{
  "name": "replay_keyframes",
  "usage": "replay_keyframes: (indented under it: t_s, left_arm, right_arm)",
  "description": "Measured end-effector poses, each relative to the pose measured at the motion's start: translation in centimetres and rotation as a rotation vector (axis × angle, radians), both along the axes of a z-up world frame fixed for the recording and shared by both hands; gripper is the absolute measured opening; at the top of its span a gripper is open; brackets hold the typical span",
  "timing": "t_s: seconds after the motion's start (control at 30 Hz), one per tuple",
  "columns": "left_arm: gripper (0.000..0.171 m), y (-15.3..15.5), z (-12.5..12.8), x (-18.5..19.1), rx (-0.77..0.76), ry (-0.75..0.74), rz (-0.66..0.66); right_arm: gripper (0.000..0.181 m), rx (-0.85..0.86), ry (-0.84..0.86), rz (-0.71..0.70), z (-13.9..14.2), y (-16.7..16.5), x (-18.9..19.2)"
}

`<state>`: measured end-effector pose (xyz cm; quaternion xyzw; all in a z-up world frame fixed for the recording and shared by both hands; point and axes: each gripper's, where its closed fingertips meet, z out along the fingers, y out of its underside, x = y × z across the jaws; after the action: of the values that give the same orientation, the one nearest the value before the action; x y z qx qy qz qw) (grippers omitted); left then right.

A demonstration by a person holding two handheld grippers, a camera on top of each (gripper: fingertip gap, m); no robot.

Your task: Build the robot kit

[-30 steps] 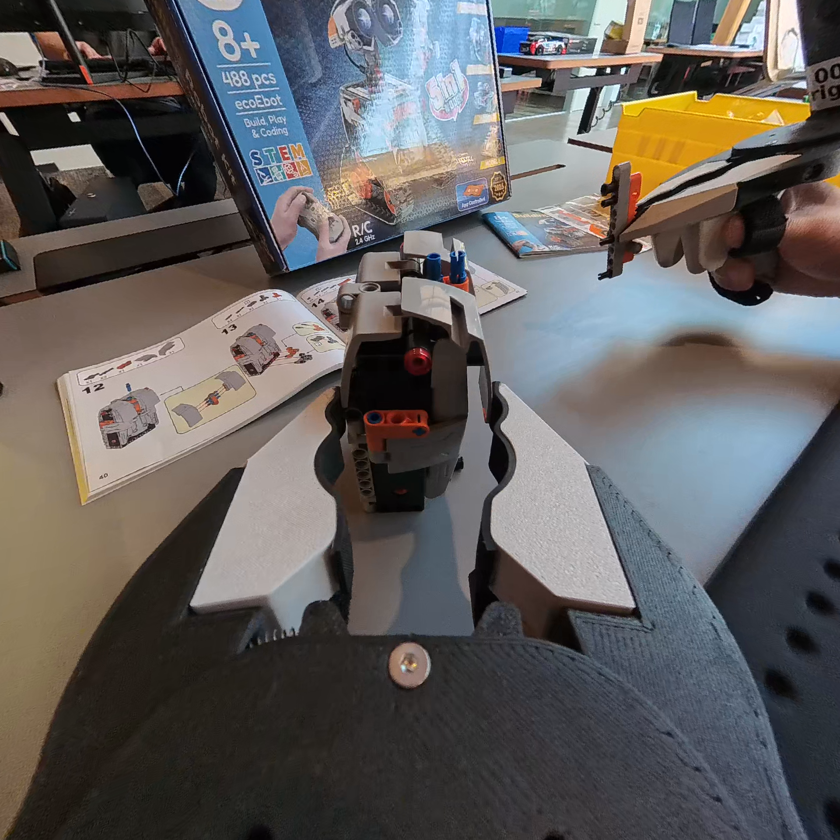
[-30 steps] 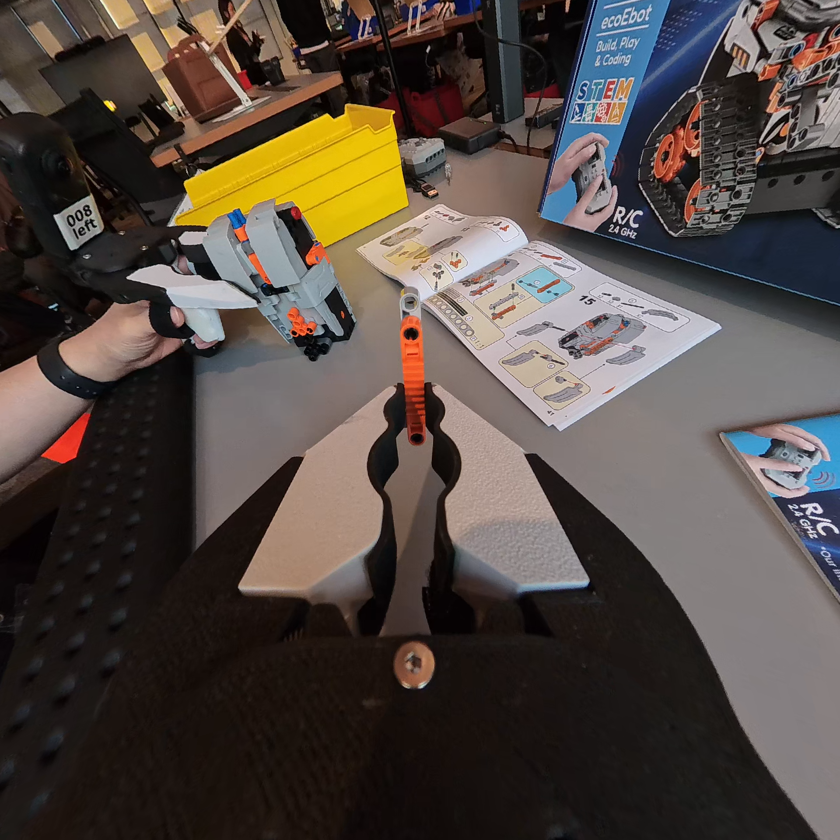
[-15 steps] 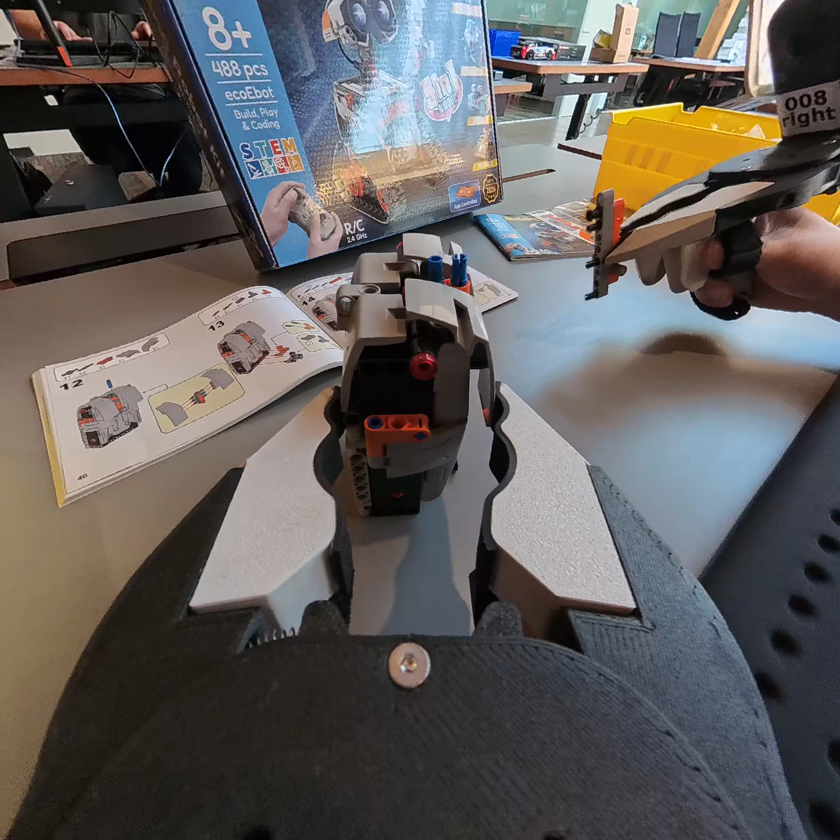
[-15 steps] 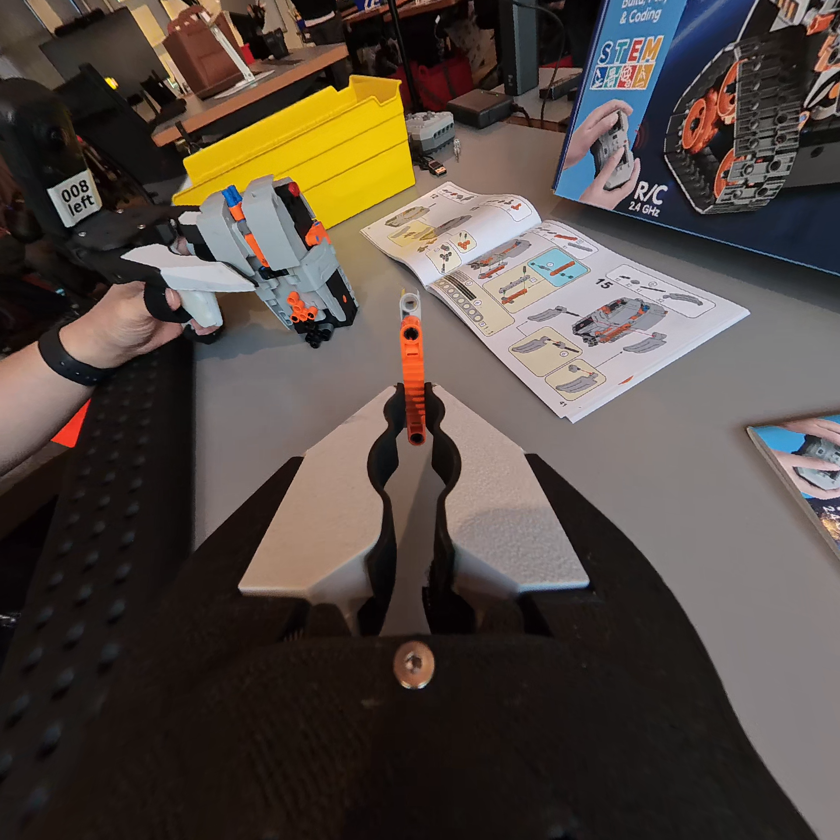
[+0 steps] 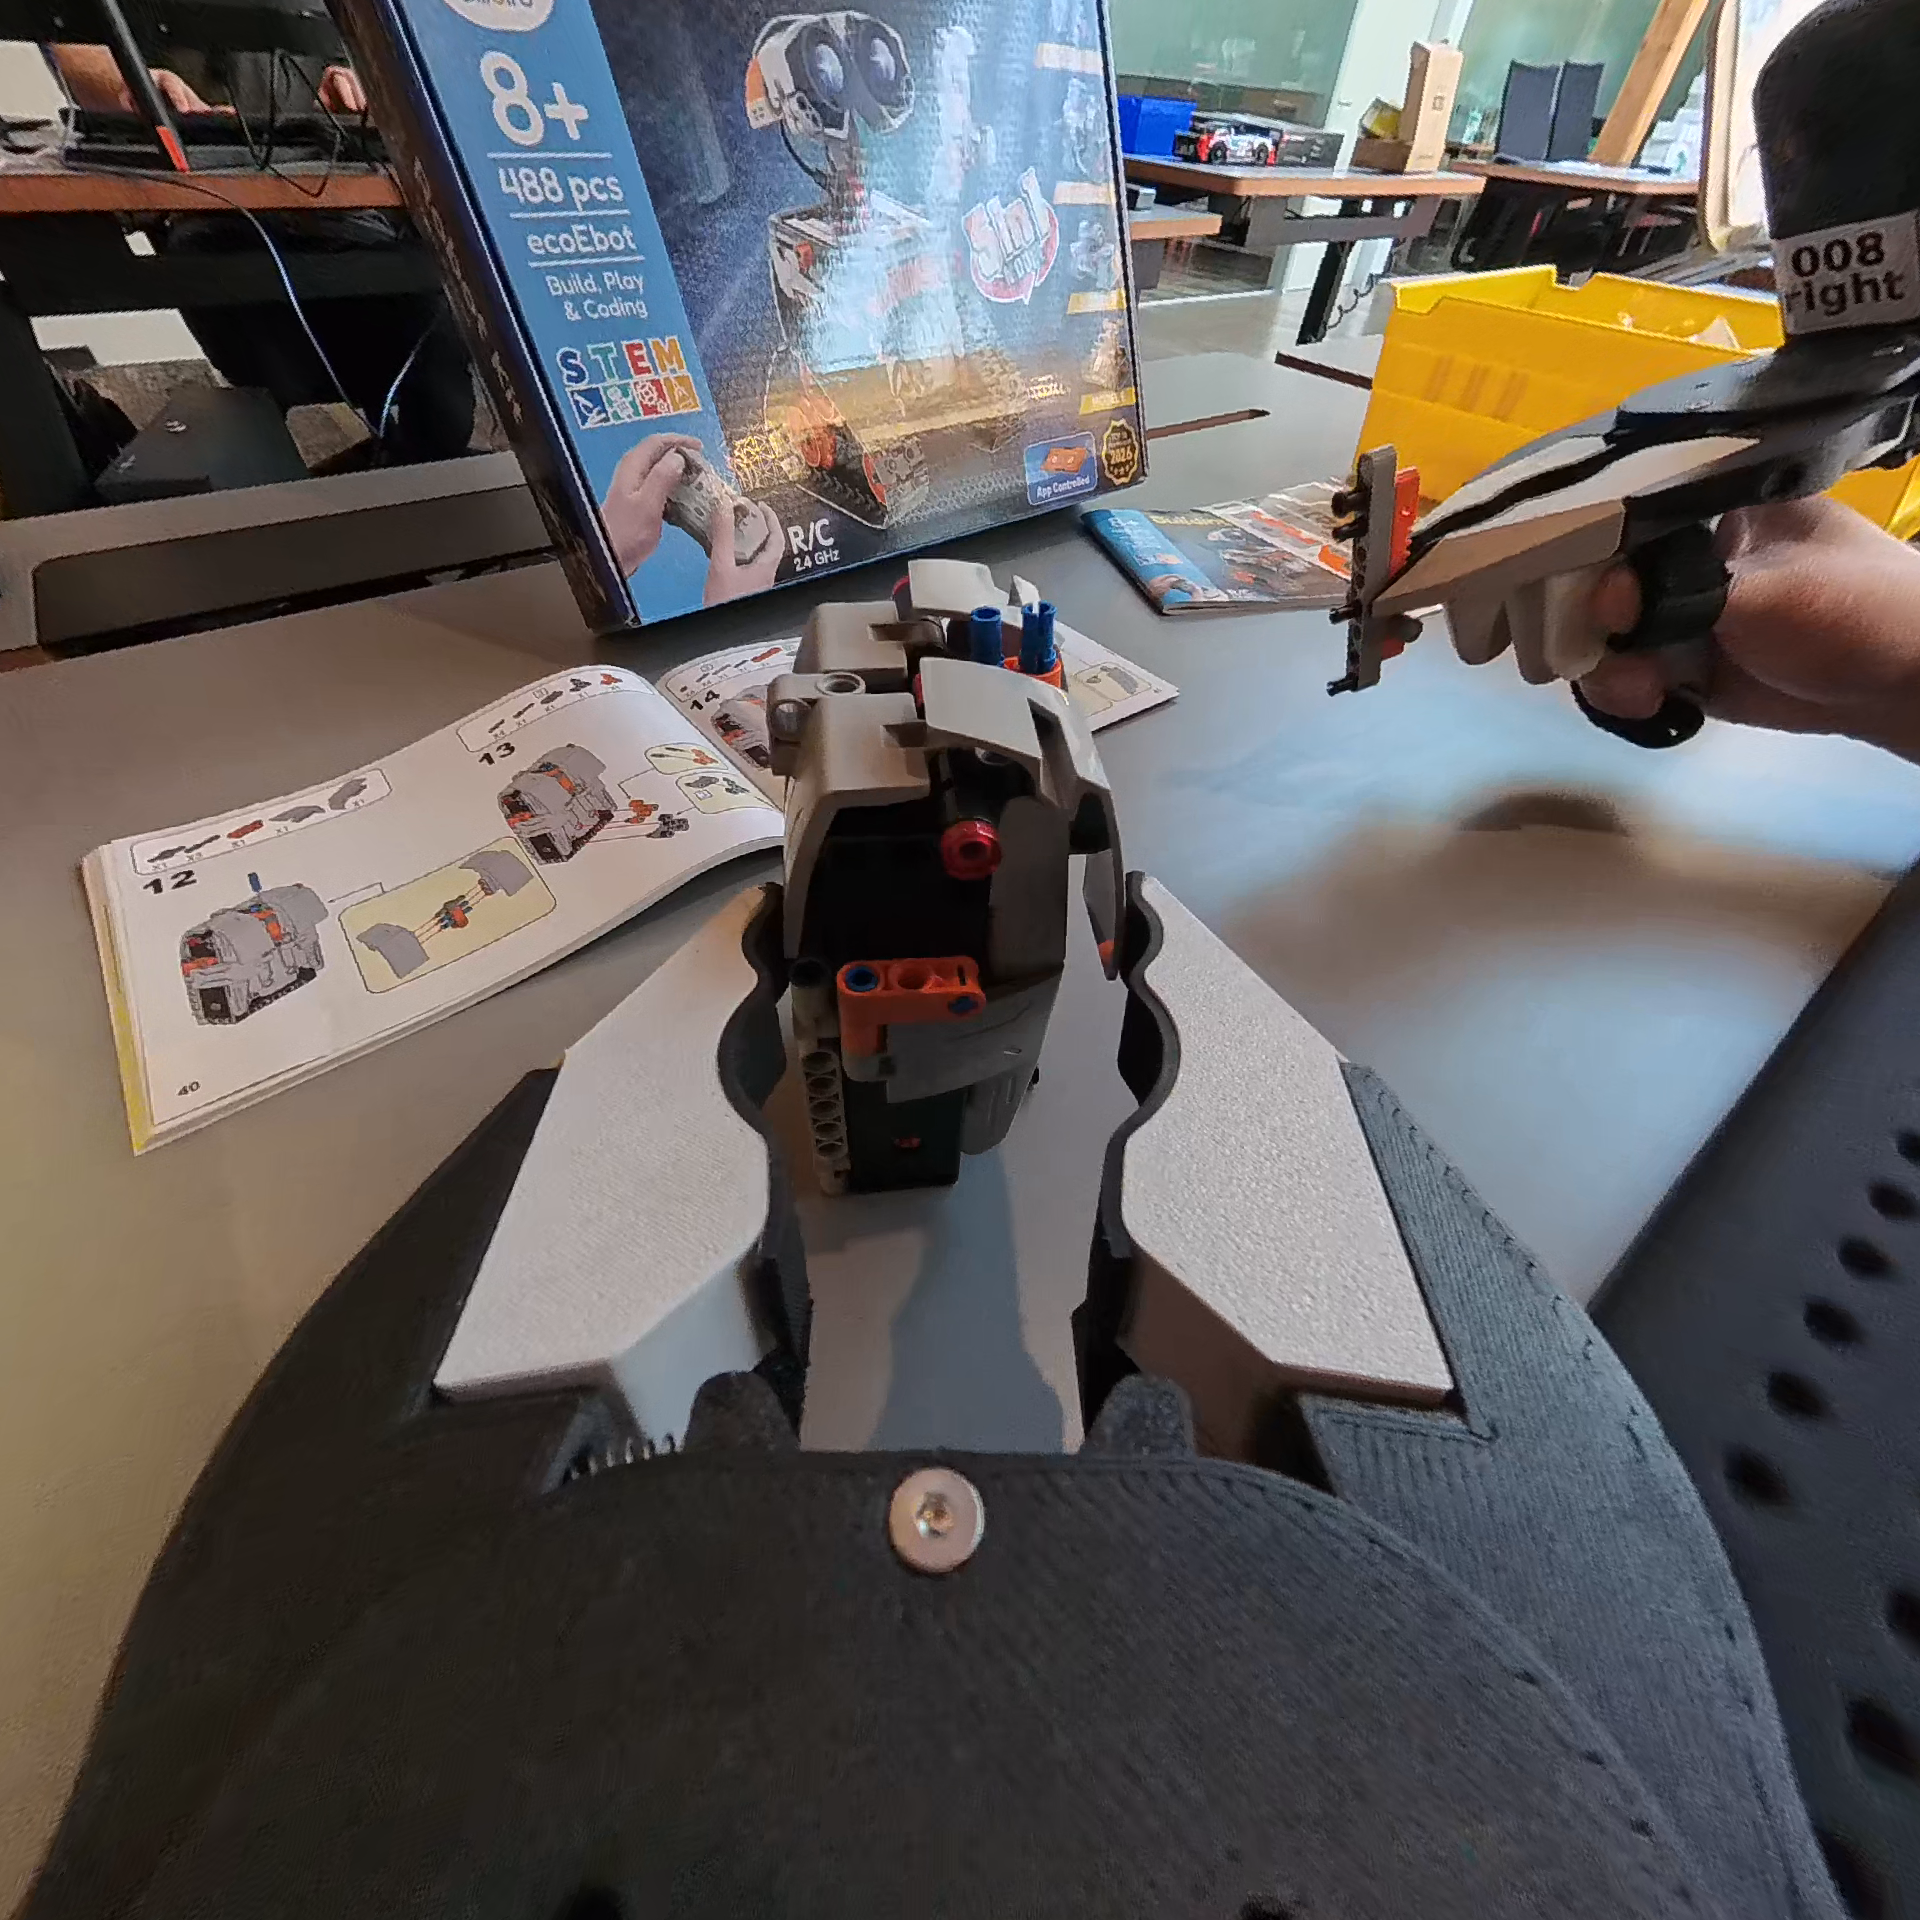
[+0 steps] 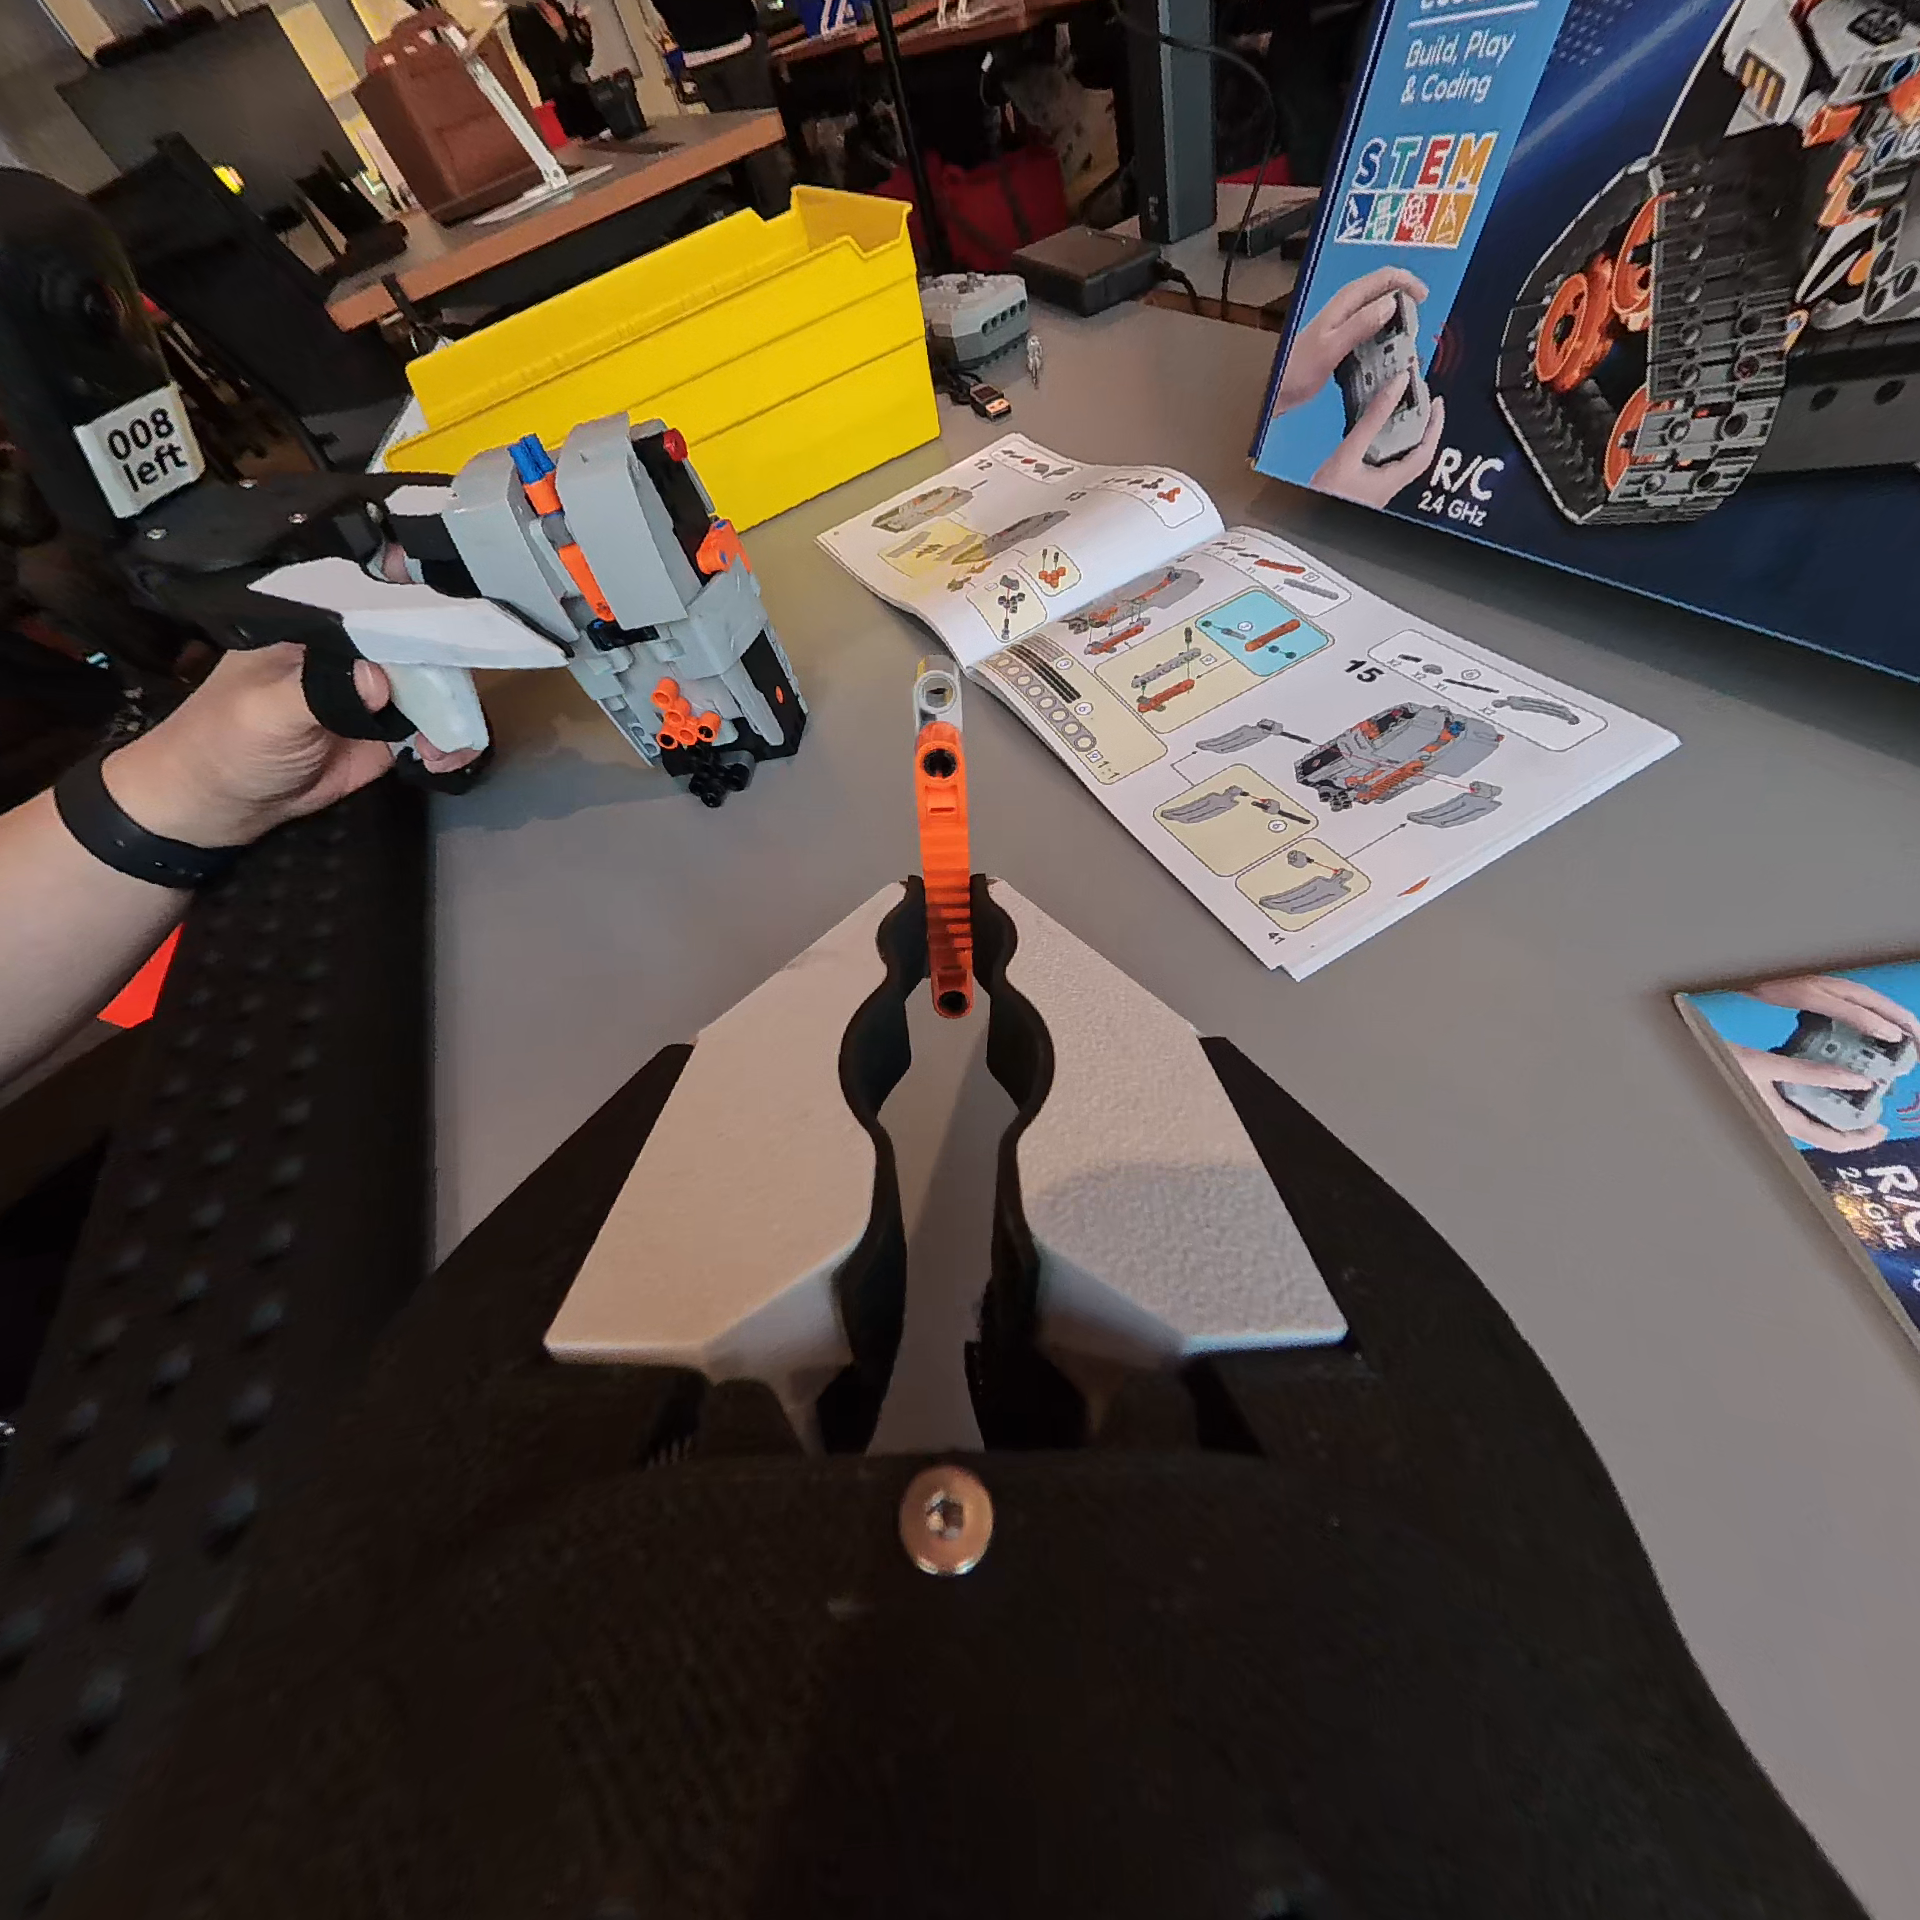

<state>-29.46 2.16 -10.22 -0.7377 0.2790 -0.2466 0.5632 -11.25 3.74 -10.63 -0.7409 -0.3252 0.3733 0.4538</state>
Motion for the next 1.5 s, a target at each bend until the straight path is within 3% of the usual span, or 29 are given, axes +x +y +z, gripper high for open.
replay_keyframes:
  t_s: [0.33,1.1,1.3,1.5]
  left_arm:
    - [0.065,0.1,0.3,0.3,-0.064,-0.081,0.036]
    - [0.064,0.2,-0.1,0.3,-0.044,-0.060,0.012]
    - [0.064,0.4,0.1,-0.3,-0.088,-0.130,0.023]
    - [0.064,0.7,0.3,-0.7,-0.121,-0.190,0.024]
  right_arm:
    - [0.007,0.004,0.010,-0.013,0.1,0.3,0.3]
    - [0.007,0.039,-0.013,-0.007,0.5,0.0,-0.2]
    - [0.007,0.055,0.078,-0.025,2.9,-0.4,-1.5]
    - [0.007,0.045,0.075,0.018,2.9,-2.0,-3.6]
